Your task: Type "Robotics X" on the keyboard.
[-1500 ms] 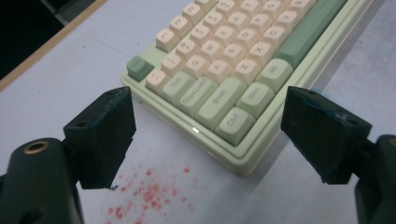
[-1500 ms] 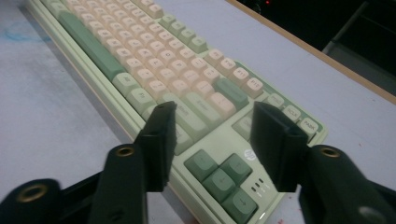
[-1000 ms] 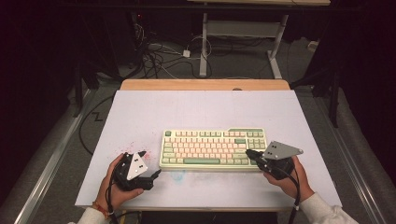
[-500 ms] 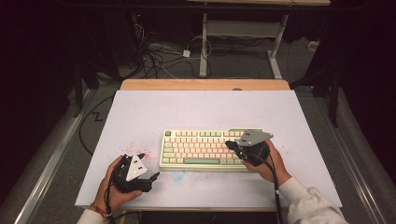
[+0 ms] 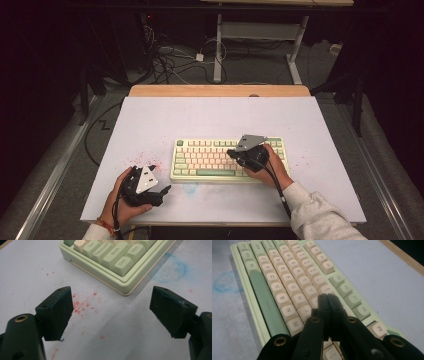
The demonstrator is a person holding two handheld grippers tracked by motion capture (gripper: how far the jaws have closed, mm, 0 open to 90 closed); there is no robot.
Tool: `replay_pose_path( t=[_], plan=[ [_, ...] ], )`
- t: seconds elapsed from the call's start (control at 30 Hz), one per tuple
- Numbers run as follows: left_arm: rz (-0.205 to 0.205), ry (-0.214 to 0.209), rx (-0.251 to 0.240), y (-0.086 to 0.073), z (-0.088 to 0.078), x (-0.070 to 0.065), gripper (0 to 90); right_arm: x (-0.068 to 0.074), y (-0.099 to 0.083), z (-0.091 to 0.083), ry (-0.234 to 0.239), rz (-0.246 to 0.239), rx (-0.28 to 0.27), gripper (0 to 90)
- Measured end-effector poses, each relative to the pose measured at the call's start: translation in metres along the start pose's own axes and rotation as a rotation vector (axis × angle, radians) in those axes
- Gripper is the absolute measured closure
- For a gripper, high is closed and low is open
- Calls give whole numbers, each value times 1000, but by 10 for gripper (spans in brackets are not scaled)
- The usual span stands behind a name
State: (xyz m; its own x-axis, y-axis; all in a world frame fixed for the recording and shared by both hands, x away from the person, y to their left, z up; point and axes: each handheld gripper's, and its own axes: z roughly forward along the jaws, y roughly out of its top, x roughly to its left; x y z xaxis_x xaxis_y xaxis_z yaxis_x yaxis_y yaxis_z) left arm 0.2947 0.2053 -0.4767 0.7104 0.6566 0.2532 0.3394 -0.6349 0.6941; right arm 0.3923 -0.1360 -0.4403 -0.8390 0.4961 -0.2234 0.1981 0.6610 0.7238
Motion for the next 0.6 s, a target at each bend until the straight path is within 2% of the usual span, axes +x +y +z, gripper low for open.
replay_pose_path(
  t=[0.37, 0.47, 0.57, 0.6],
  plan=[
    [9, -8, 17, 0, 3, -1, 176, -1, 1, 15, -20, 1, 32, 900],
    [10, -13, 17, 0, 3, -1, 176, -2, -1, 22, -18, -4, 81, 900],
    [9, -14, 26, 0, 5, -1, 176, -3, 2, 20, -33, 1, 95, 900],
    [8, -18, 26, 0, 5, -1, 176, -3, 2, 18, -25, 8, 80, 900]
  ],
)
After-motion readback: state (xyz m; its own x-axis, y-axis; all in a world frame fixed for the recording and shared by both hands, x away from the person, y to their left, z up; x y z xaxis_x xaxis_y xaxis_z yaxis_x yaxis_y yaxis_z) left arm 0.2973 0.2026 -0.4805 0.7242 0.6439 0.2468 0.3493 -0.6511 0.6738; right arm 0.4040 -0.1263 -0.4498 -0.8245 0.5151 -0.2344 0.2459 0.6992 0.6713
